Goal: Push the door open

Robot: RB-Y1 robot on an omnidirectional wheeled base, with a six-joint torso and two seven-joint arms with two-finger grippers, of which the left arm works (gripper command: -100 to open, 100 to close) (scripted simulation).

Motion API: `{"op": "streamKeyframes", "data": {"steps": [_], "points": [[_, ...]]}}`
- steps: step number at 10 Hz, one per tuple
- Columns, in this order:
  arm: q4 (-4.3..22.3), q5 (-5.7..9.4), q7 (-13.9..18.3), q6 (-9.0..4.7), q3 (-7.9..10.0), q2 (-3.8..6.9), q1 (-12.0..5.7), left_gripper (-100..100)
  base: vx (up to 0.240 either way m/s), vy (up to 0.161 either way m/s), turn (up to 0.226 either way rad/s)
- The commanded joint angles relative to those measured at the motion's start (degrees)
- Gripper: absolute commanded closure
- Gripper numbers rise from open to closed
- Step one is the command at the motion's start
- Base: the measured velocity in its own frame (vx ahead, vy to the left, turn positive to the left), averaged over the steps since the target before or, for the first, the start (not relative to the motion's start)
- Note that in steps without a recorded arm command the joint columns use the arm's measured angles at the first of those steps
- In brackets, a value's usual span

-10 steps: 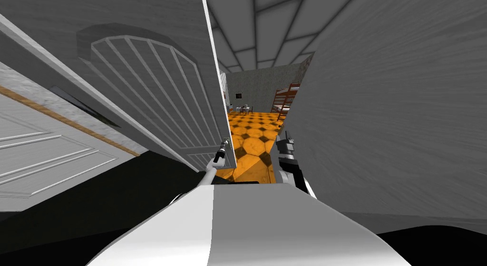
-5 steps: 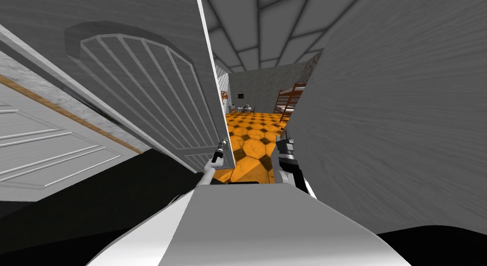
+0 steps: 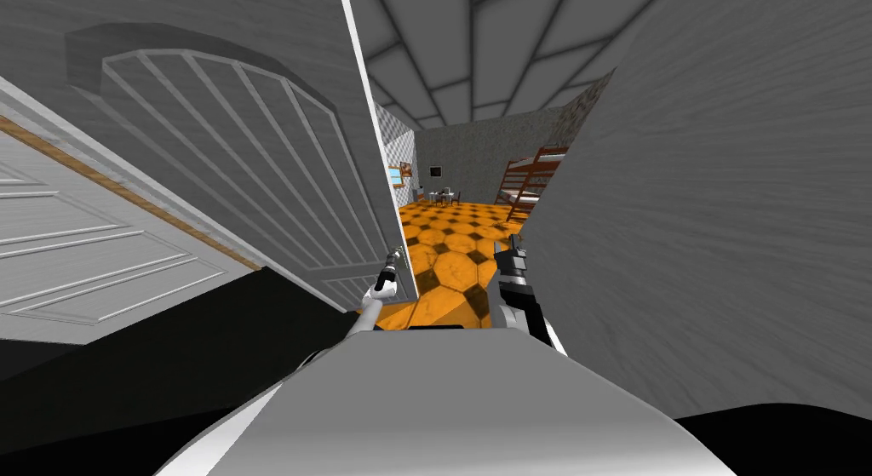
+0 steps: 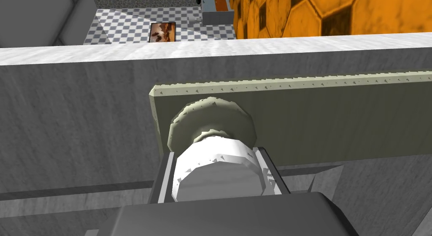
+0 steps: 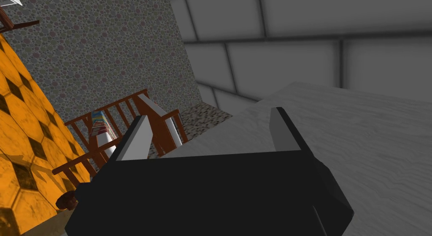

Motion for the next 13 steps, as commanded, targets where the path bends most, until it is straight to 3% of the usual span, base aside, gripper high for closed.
{"op": "streamKeyframes", "data": {"steps": [1,4,13], "points": [[1.2,0.26,-0.2,-0.88,1.16,0.28,-0.7,100,0.18,-0.106,0.067],[1.22,0.34,-0.41,-0.59,1.74,0.23,-0.39,100,0.15,-0.067,0.045],[1.94,1.61,-1.82,-0.95,7.58,1.41,-0.59,100,0.186,-0.079,0.068]]}}
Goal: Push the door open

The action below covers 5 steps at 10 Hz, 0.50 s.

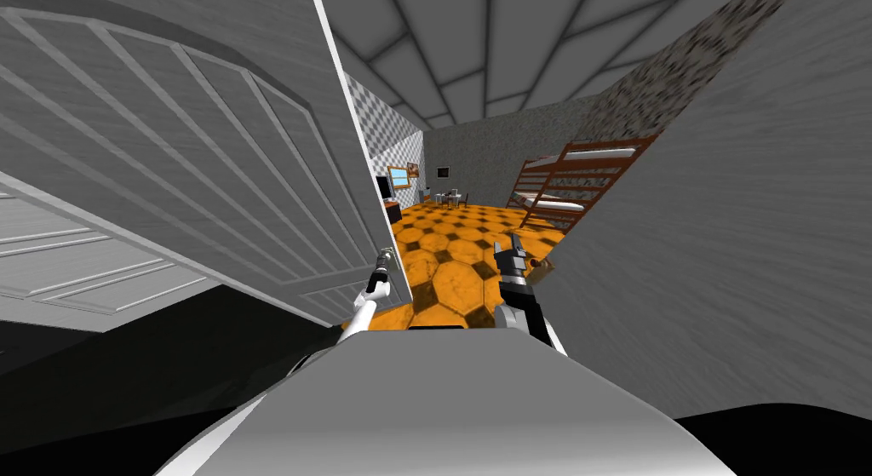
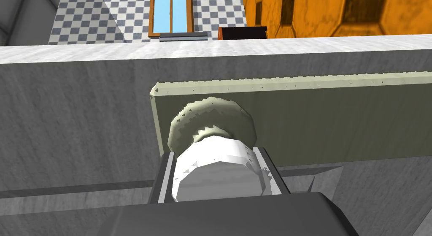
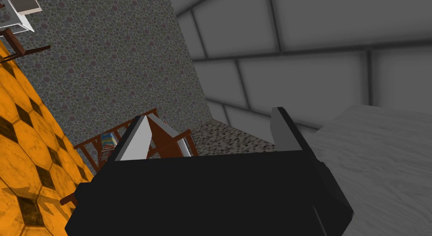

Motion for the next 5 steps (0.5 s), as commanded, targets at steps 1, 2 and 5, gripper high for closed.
{"op": "streamKeyframes", "data": {"steps": [1,2,5], "points": [[-0.56,0.2,-0.23,0.21,0.92,0.22,0.01,100,0.188,-0.04,0.045],[-0.49,0.31,-0.35,0.19,1.39,0.3,0.01,100,0.168,-0.052,0.043],[-0.08,0.41,-0.46,0.01,1.91,0.47,-0.06,100,0.108,-0.054,0.044]]}}
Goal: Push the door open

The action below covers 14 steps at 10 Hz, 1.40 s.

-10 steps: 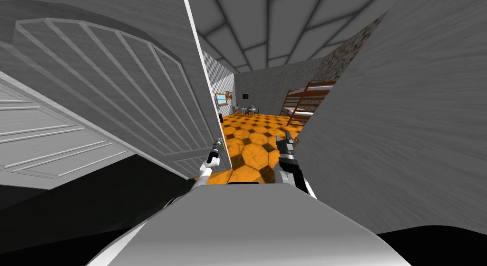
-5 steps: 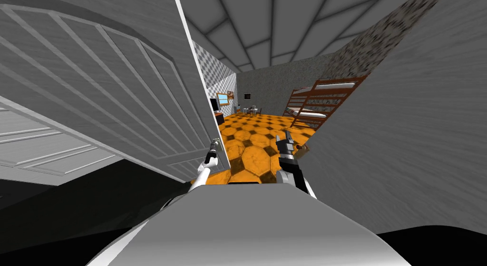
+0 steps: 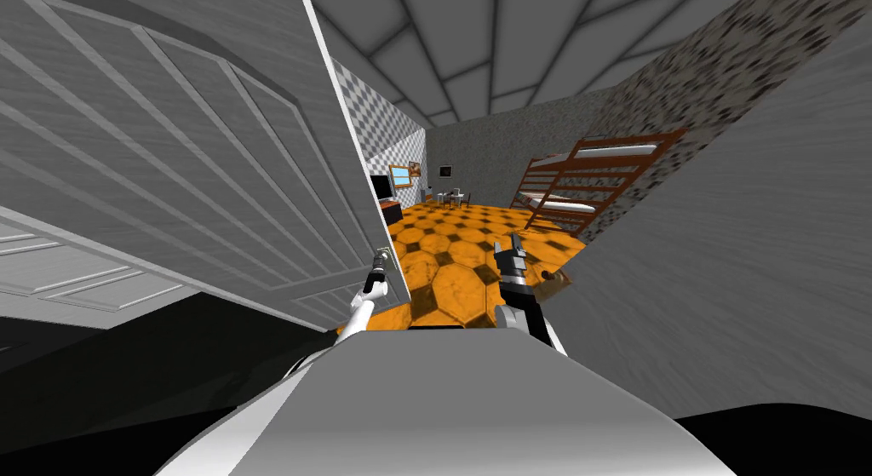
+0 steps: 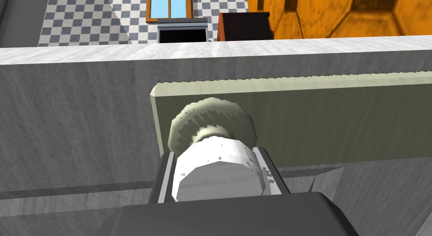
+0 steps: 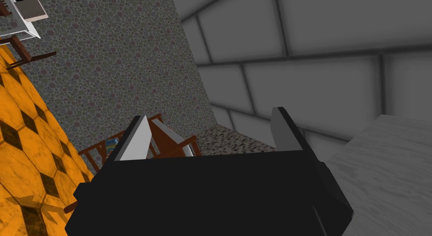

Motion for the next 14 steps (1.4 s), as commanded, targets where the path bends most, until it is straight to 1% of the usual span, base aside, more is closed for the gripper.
{"op": "streamKeyframes", "data": {"steps": [1,3,9,11,13,14], "points": [[0.04,0.15,-0.19,0.0,0.75,0.14,0.06,100,0.096,-0.019,0.046],[0.08,0.3,-0.37,-0.01,1.48,0.28,0.11,100,0.158,-0.041,0.047],[0.27,1.08,-1.34,-0.03,5.31,1.0,0.4,100,0.201,-0.052,0.059],[0.33,1.31,-1.62,-0.03,6.45,1.21,0.48,100,0.155,-0.047,0.049],[0.37,1.48,-1.83,-0.04,7.28,1.37,0.55,100,0.17,-0.064,0.055],[0.32,1.43,-1.76,0.33,7.05,1.39,0.75,100,0.075,-0.018,0.038]]}}
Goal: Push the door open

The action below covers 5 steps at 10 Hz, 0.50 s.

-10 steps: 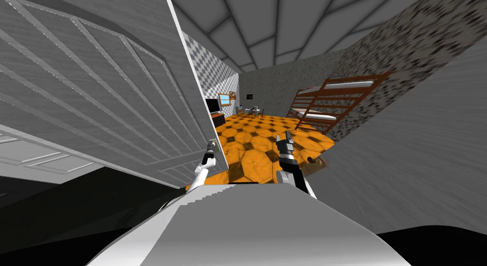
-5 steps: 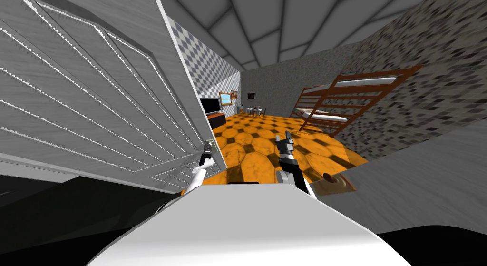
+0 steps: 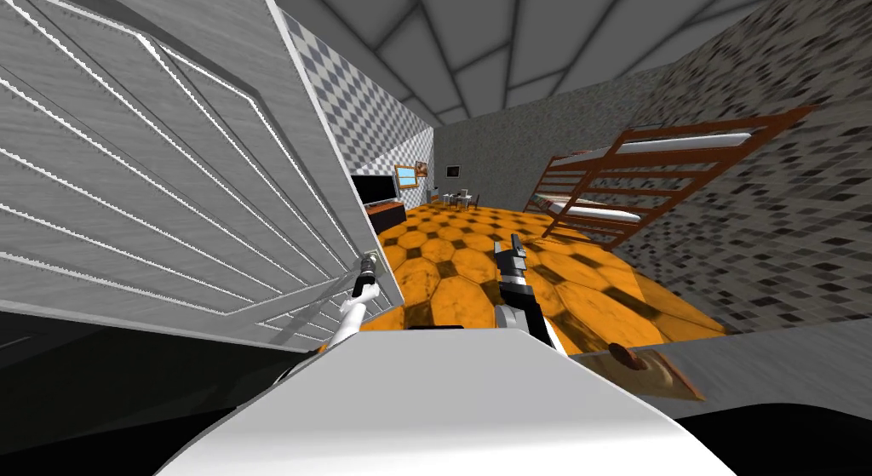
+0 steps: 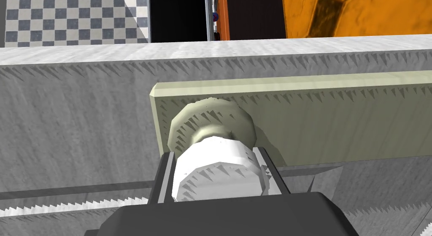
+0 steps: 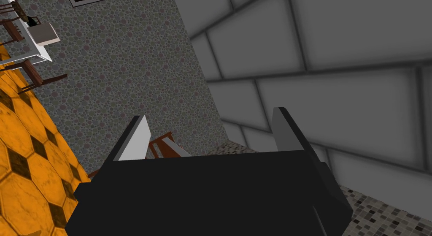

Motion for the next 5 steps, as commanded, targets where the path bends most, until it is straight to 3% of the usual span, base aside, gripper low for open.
{"op": "streamKeyframes", "data": {"steps": [1,5], "points": [[-0.03,0.19,-0.26,-0.03,1.01,0.13,0.13,100,0.12,0.006,0.049],[-0.08,0.57,-0.78,-0.1,3.1,0.4,0.39,100,0.198,-0.024,0.045]]}}
